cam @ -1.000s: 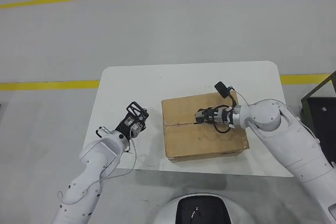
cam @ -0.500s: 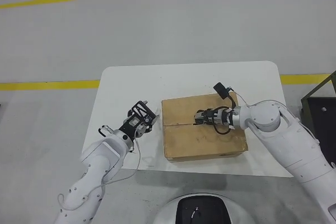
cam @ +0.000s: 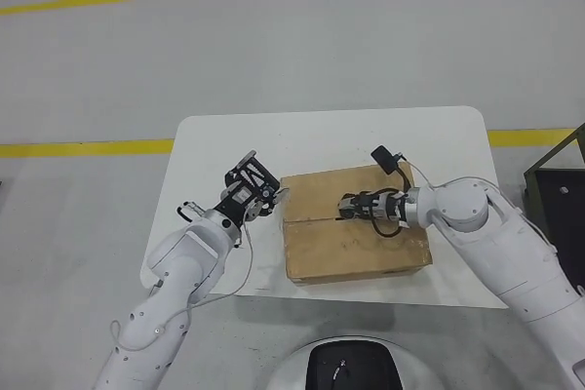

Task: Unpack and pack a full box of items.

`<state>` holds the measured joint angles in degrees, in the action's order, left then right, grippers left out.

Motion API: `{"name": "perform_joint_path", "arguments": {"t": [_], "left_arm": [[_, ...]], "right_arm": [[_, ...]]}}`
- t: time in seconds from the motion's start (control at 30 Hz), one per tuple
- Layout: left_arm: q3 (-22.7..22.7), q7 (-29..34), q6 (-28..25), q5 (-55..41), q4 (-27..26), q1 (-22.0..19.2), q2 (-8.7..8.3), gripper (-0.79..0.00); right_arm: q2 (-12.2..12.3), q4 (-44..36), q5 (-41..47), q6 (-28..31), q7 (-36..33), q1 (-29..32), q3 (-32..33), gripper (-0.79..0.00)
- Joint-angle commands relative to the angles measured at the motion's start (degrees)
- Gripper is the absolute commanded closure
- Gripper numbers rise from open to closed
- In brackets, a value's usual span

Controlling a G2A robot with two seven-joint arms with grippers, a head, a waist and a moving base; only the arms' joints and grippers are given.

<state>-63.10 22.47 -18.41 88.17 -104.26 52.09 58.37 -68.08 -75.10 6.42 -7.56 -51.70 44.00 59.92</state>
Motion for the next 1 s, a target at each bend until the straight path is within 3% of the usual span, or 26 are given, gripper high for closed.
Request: {"name": "perform_joint_path", "arguments": {"t": [0.0, 0.2, 0.33, 0.4, 0.53, 0.97], "left_arm": [[0.5, -0.1, 0.1, 0.0, 0.3, -0.9, 0.26, -0.64], [1.9, -0.4, 0.3, 0.1, 1.4, -3.2, 1.11, -0.634], [3.2, -0.4, 0.2, -0.4, 2.1, -4.3, 1.72, -0.622], [3.9, -0.3, 0.1, -0.3, 2.2, -4.8, 2.02, -0.622], [5.1, -0.3, -0.3, -0.3, 2.2, -5.9, 2.6, -0.622], [11.2, -1.3, -2.6, 0.4, 2.6, -8.7, 4.84, -0.616]], "right_arm": [[0.0, -0.1, 0.1, 0.0, 0.0, 0.1, 0.0, 0.0], [0.1, -0.9, 1.3, 0.5, 1.9, 0.5, 1.7, -0.006], [0.6, -2.3, 1.5, 0.4, 2.6, 1.2, 4.1, -0.062], [1.0, -3.0, 1.3, 0.0, 3.6, 1.8, 5.7, -0.132], [1.8, -4.9, 1.3, -1.2, 5.5, 3.7, 9.6, -0.169], [4.4, -10.7, 1.5, -2.7, 5.0, 11.7, 20.7, -0.219]]}}
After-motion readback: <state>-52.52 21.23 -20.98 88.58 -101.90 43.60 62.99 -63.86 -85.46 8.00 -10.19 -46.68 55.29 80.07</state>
